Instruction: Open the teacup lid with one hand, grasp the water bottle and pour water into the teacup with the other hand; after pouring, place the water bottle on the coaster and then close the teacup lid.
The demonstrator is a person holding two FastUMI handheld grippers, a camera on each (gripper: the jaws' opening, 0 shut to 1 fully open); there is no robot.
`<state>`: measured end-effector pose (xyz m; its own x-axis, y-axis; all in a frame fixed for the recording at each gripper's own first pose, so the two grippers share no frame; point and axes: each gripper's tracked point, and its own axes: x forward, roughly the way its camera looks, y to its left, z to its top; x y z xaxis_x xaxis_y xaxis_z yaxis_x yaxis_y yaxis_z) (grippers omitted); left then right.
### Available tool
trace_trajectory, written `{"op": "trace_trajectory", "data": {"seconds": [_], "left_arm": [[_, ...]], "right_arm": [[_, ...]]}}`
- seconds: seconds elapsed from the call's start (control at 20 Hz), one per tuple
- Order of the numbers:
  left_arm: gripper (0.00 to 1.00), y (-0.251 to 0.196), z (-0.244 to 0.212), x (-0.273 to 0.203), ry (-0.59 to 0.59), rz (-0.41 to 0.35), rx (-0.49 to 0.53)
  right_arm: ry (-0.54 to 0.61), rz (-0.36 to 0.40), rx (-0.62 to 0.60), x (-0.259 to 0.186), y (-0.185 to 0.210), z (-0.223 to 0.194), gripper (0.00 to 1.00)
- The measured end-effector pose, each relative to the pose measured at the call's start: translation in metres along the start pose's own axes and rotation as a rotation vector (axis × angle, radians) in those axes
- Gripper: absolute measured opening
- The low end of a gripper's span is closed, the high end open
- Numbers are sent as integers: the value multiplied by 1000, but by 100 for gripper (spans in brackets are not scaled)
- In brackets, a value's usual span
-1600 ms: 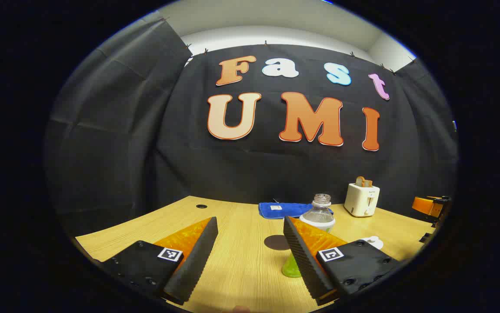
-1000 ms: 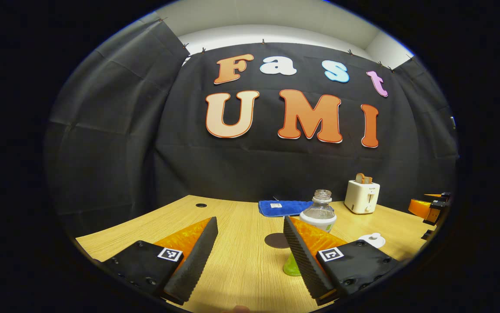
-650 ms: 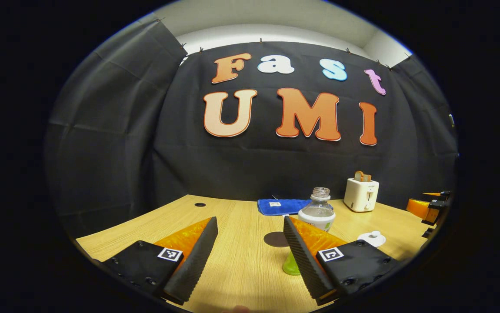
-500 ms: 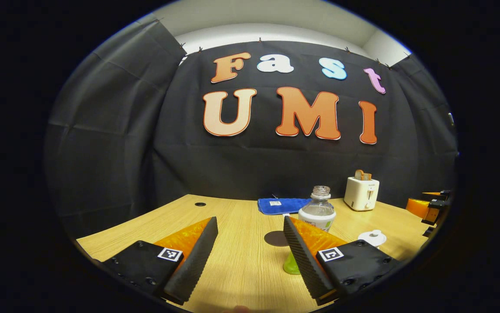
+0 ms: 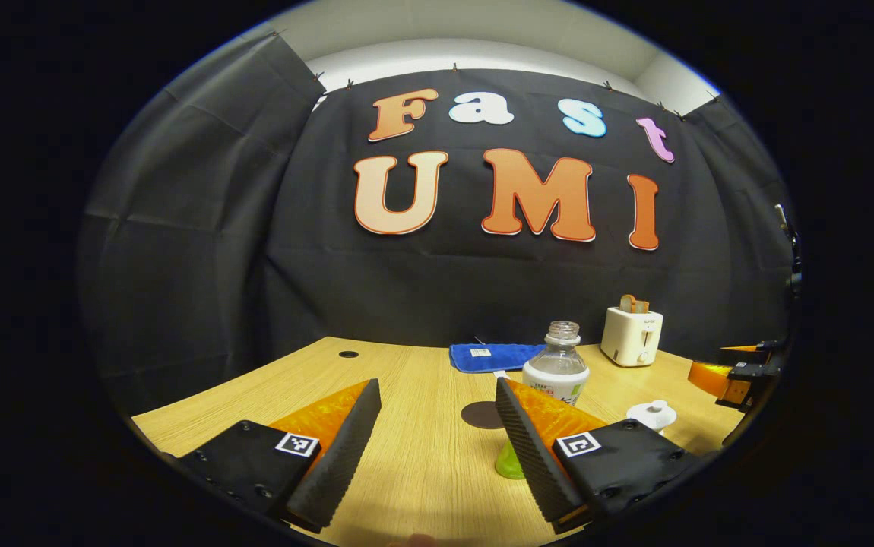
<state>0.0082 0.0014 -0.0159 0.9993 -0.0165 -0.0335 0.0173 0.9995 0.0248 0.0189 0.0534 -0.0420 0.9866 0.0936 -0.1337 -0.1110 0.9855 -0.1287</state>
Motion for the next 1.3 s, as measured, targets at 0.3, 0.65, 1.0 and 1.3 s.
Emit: {"op": "trace_trajectory", "data": {"seconds": [0.3,0.65,1.0,1.3], "left_arm": [[98,10,-4,5,12,18,1],[98,23,-17,15,45,42,-9],[98,32,-28,25,71,54,-25],[98,36,-34,28,88,61,-30]], "right_arm": [[69,40,-33,24,22,-17,99],[194,58,-26,46,35,-43,98],[257,51,-58,53,39,-54,77],[290,42,-54,53,38,-61,43]]}}
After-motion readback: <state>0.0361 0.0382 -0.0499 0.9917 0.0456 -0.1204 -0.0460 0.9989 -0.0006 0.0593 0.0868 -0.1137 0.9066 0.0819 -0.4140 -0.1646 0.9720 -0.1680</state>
